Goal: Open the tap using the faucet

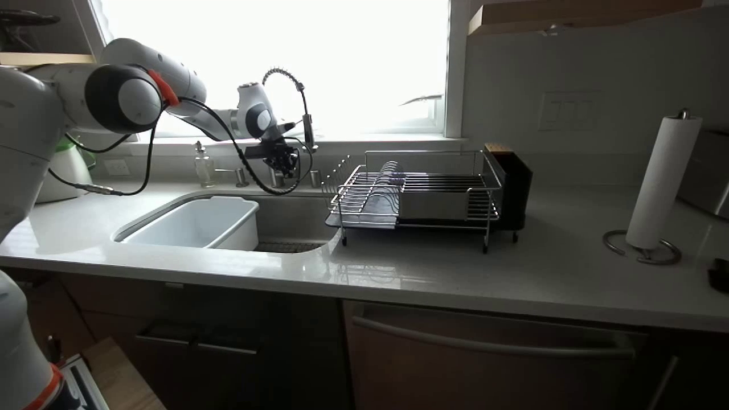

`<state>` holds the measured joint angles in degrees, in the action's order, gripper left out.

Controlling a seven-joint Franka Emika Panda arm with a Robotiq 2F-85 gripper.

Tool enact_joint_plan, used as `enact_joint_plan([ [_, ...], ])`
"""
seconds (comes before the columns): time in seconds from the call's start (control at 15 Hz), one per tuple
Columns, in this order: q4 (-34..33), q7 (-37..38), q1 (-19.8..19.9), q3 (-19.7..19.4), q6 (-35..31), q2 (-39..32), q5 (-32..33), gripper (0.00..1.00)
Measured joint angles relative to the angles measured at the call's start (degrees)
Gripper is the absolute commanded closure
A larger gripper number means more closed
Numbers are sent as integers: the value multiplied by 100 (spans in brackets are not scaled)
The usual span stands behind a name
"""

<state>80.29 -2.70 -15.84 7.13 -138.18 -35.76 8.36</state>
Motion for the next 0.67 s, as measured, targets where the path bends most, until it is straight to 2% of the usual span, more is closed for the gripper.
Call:
enact_joint_plan([
  [0.67, -12, -1, -1, -24, 0, -7, 9, 81],
])
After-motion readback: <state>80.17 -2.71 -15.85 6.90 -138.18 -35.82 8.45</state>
